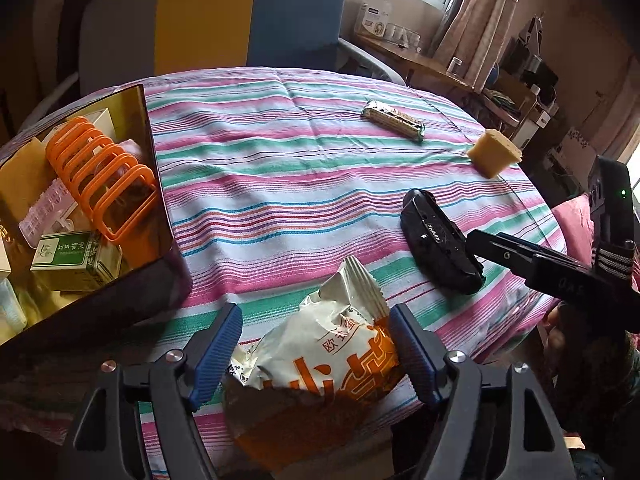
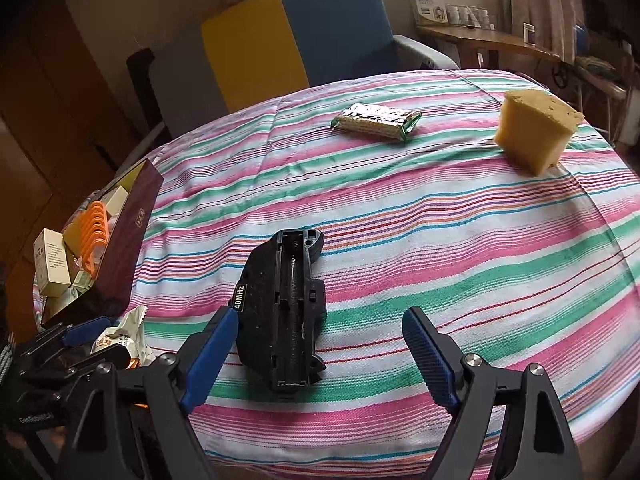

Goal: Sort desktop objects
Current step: 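Hold the chip bag with the left gripper while the right grasps the black case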

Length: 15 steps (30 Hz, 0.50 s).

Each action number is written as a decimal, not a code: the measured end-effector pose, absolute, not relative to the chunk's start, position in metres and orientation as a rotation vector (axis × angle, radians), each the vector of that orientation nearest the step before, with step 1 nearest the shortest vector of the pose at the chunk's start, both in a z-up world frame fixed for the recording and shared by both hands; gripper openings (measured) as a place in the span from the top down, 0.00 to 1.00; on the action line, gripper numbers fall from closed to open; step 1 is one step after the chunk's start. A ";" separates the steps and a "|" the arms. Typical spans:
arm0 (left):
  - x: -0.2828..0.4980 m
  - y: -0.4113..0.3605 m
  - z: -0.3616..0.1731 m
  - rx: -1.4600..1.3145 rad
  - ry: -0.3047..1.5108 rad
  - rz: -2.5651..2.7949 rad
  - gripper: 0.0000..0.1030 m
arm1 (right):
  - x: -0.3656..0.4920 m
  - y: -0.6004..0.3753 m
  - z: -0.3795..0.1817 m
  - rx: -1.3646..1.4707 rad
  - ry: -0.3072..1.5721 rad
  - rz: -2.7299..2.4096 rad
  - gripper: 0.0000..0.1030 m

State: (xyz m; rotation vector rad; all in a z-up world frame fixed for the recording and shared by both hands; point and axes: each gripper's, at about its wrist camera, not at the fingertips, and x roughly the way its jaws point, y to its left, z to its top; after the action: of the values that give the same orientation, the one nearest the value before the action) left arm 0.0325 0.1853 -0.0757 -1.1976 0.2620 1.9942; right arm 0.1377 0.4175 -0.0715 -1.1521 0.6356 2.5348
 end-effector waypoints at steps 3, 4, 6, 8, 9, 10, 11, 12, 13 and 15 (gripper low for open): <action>0.034 0.185 -0.074 -1.192 0.263 2.000 0.25 | 0.137 0.411 -0.071 -1.166 0.613 2.567 0.13; 0.034 0.183 -0.073 -1.188 0.259 2.012 0.25 | 0.136 0.408 -0.071 -1.170 0.598 2.581 0.12; 0.033 0.176 -0.068 -1.172 0.239 2.048 0.25 | 0.134 0.402 -0.070 -1.179 0.565 2.608 0.08; 0.030 0.164 -0.060 -1.139 0.192 2.072 0.25 | 0.132 0.398 -0.070 -1.194 0.533 2.622 0.06; 0.028 0.157 -0.055 -1.122 0.167 2.082 0.22 | 0.131 0.396 -0.071 -1.201 0.518 2.622 0.05; 0.028 0.153 -0.054 -1.115 0.168 2.063 0.20 | 0.130 0.395 -0.072 -1.208 0.512 2.621 0.05; 0.030 0.149 -0.054 -1.100 0.197 2.040 0.20 | 0.130 0.395 -0.073 -1.213 0.517 2.621 0.05; 0.033 0.146 -0.054 -1.083 0.231 2.018 0.20 | 0.129 0.395 -0.074 -1.214 0.526 2.621 0.05; 0.039 0.144 -0.055 -1.056 0.290 2.003 0.20 | 0.129 0.395 -0.074 -1.211 0.529 2.621 0.05; 0.054 0.143 -0.059 -0.994 0.421 1.976 0.20 | 0.129 0.396 -0.074 -1.211 0.530 2.622 0.05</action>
State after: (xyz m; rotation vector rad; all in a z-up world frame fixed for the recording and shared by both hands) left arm 0.0543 0.1434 -0.0590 -0.9942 0.4215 1.9765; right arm 0.1291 0.3955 -0.0742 -1.2106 0.5295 2.6222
